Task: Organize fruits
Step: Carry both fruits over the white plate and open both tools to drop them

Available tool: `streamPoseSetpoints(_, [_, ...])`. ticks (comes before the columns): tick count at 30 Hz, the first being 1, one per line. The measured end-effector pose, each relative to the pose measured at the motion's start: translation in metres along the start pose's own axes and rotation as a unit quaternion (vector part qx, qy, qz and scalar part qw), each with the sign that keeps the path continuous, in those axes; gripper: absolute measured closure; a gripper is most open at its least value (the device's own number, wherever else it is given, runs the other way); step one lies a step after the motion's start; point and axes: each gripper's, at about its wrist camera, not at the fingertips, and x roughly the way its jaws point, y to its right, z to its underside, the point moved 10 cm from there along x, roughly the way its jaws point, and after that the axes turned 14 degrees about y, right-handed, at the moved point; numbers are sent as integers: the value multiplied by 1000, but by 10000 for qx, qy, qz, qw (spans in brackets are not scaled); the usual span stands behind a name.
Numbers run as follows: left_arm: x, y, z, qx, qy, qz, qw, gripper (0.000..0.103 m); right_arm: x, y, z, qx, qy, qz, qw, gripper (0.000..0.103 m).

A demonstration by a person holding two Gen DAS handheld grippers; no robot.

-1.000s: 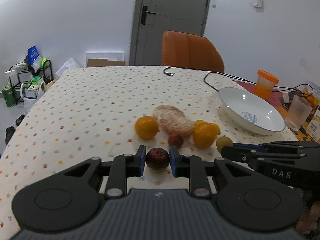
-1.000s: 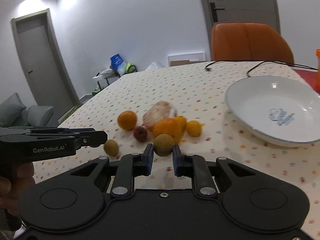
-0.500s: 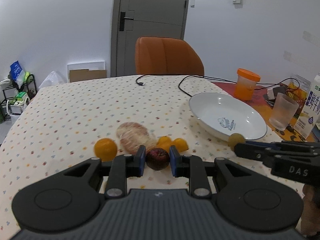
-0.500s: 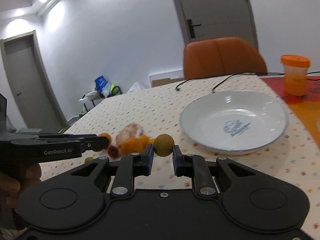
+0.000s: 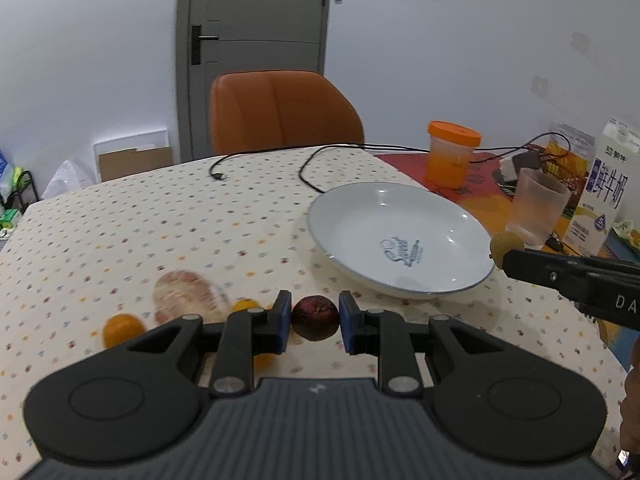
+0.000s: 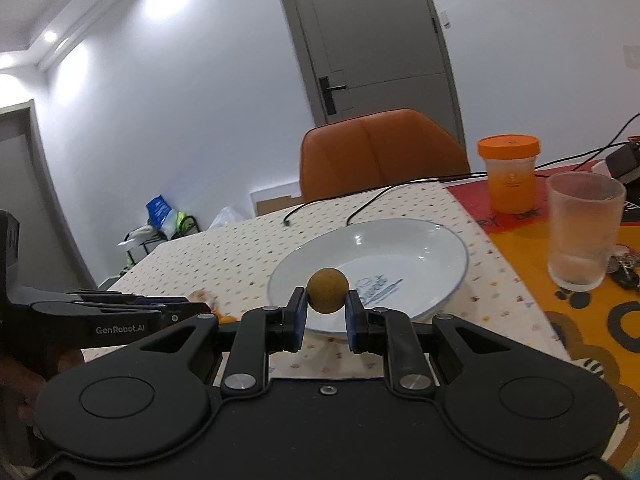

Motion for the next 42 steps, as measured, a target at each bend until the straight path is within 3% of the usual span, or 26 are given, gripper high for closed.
streamPoseSetpoints(13, [39, 34, -6, 60, -87, 263, 9996, 79, 6, 33, 8, 272, 94, 205, 9994, 85])
streamPoseSetpoints(26, [66, 50, -15, -11, -18, 427, 9991, 79, 17, 37, 12, 353, 92, 218, 9991, 85])
streamPoseSetpoints(31, [65, 46, -19, -166, 4, 399, 9991, 70, 22, 33, 11, 329, 88, 206, 9992, 85])
streamPoseSetpoints(36, [60, 35, -25, -252, 76, 180, 9995, 42, 27, 29, 10, 350, 60, 215, 9991, 85])
streamPoseSetpoints(39, [53, 30, -28, -286, 202, 148, 9993, 30, 29, 25, 7, 324, 88, 222, 9992, 85])
streamPoseSetpoints(42, [48, 22, -27, -307, 213, 51, 9993, 25, 31, 22, 4, 302, 165, 213, 9992, 84])
